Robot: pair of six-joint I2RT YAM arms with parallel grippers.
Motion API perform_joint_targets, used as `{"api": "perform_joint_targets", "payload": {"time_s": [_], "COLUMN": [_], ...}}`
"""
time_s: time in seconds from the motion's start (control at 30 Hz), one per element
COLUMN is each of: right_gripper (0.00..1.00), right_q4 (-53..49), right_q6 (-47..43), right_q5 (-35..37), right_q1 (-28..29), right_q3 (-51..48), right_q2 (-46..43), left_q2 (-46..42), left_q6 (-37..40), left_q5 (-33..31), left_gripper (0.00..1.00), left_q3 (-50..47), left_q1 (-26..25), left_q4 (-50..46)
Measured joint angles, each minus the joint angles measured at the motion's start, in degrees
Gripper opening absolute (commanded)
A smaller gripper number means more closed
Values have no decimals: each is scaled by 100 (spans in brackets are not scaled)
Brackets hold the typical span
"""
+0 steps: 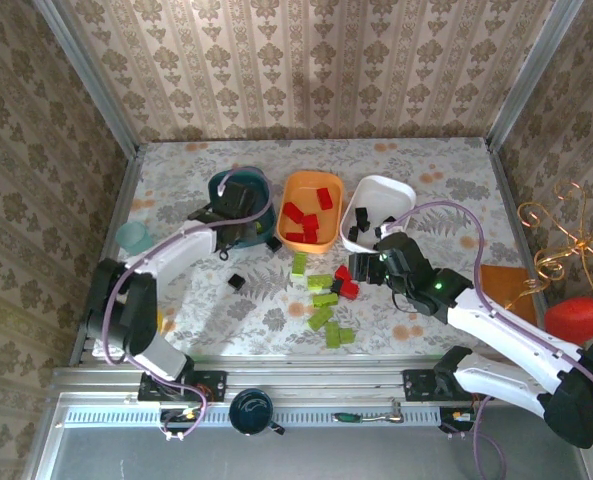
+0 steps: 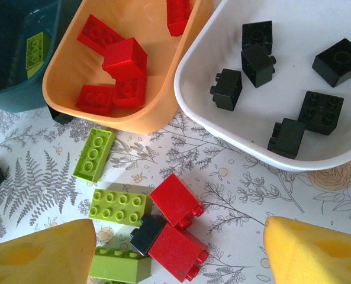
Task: Sort the legos into containers by color
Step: Place the lego in the container.
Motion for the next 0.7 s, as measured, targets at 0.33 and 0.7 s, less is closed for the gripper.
{"api": "perform_joint_targets", "payload": {"time_s": [0.33,0.7], "right_gripper": [76,75], "right_q4": [-81,17], "right_q6": [17,-17], "right_q5": [-466,-706], "right_q1": [0,1047], "right_q3": [-227,-289], "right_q2": [-98,1047], "left_q2": [-619,-3314], "left_q6": [57,-527], "left_q5": [476,866], "left_gripper": [83,100], "left_q3": [96,-1644], "left_q1": [-116,-1309], "left_q4": [79,745]}}
